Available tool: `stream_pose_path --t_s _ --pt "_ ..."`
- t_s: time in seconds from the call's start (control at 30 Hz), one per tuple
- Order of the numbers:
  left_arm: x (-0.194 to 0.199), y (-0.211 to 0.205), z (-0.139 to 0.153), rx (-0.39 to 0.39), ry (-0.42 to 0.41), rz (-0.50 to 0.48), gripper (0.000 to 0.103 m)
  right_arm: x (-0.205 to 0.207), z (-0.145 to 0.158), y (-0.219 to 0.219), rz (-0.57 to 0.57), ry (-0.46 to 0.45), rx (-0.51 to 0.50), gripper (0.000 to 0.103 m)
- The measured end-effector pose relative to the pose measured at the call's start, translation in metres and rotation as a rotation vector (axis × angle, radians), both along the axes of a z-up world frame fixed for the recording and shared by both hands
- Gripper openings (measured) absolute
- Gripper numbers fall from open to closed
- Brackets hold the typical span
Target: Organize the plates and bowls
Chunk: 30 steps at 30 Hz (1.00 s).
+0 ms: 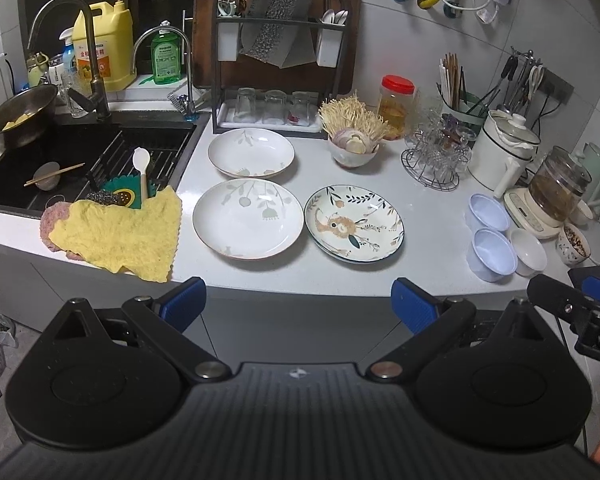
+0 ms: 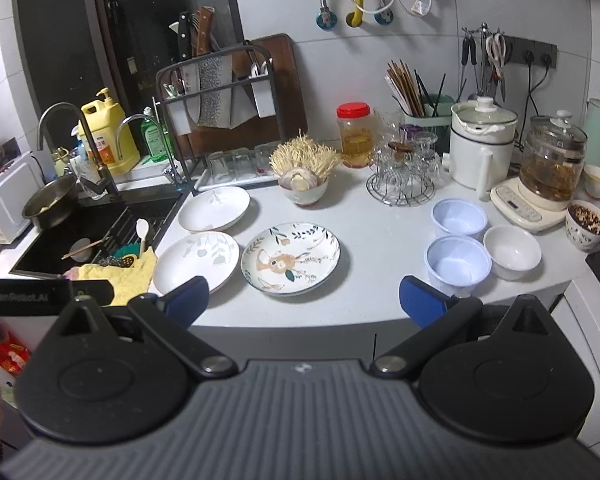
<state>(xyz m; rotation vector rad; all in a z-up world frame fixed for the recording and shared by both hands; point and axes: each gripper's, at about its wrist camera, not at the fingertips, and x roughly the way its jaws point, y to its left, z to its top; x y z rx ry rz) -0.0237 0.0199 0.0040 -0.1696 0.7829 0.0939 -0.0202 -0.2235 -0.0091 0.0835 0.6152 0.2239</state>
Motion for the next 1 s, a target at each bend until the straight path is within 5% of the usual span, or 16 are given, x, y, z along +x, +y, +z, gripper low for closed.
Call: stream_pose_path --t_s 1.0 --pt "0.0028 0.0009 -0.005 0.007 0.026 0.008 0.1 0.0003 -0.0082 -0.0019 -0.009 0.047 -0.008 0.103"
